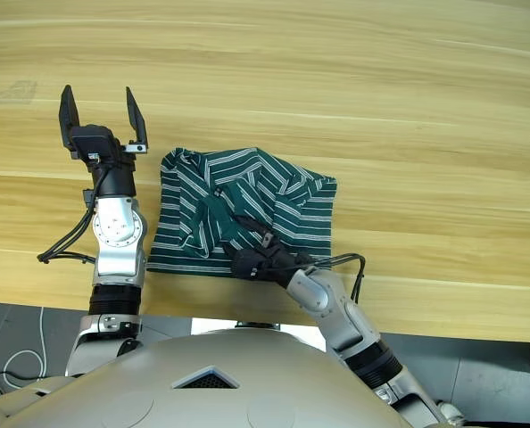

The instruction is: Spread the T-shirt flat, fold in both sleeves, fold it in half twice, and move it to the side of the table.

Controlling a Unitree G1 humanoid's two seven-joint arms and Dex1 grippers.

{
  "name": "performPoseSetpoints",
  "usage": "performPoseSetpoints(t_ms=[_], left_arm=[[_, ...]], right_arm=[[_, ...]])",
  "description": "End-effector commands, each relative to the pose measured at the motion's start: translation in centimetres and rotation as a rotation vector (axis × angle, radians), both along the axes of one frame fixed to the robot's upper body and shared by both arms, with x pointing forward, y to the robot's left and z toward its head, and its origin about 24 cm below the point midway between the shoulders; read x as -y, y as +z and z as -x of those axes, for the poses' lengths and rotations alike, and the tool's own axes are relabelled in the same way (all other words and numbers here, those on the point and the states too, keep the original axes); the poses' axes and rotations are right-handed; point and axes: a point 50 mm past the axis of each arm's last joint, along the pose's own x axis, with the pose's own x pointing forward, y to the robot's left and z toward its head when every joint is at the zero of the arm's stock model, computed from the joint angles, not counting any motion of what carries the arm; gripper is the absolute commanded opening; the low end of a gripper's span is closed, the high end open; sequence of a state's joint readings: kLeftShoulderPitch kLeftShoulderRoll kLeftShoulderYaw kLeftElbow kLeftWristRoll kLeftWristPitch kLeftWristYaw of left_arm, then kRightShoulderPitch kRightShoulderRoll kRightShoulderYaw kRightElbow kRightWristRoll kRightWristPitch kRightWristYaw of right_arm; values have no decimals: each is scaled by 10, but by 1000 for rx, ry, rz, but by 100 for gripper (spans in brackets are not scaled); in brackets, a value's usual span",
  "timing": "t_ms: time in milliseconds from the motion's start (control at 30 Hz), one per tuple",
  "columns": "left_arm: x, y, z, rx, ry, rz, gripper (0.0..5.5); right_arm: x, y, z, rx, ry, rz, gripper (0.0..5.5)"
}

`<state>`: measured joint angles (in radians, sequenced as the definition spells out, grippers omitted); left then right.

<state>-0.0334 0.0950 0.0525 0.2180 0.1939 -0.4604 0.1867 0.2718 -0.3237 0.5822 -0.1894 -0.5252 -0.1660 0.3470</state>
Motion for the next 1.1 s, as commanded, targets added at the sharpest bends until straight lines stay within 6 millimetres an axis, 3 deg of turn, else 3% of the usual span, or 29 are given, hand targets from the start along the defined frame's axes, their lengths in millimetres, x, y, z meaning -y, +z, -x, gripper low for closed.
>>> performPoseSetpoints(t_ms=[33,500,733,833,900,1100], left_arm=[[0,1,1,-2,0,-3,420],[-1,0,1,-4,5,0,420],[-2,0,0,-4,3,1,420],[-1,1,1,-3,0,6,420],[0,4,2,-50,-44,175,420],[10,22,41,-125,-285,133,420]], right_arm=[[1,-3,-1,-7,-11,21,246],[-3,-3,-2,7,-3,13,2],[2,6,-15,41,-15,-6,2],[8,24,-32,76,-41,-79,2],[16,40,-46,115,-75,-139,2],[38,79,-66,210,-110,-218,2]])
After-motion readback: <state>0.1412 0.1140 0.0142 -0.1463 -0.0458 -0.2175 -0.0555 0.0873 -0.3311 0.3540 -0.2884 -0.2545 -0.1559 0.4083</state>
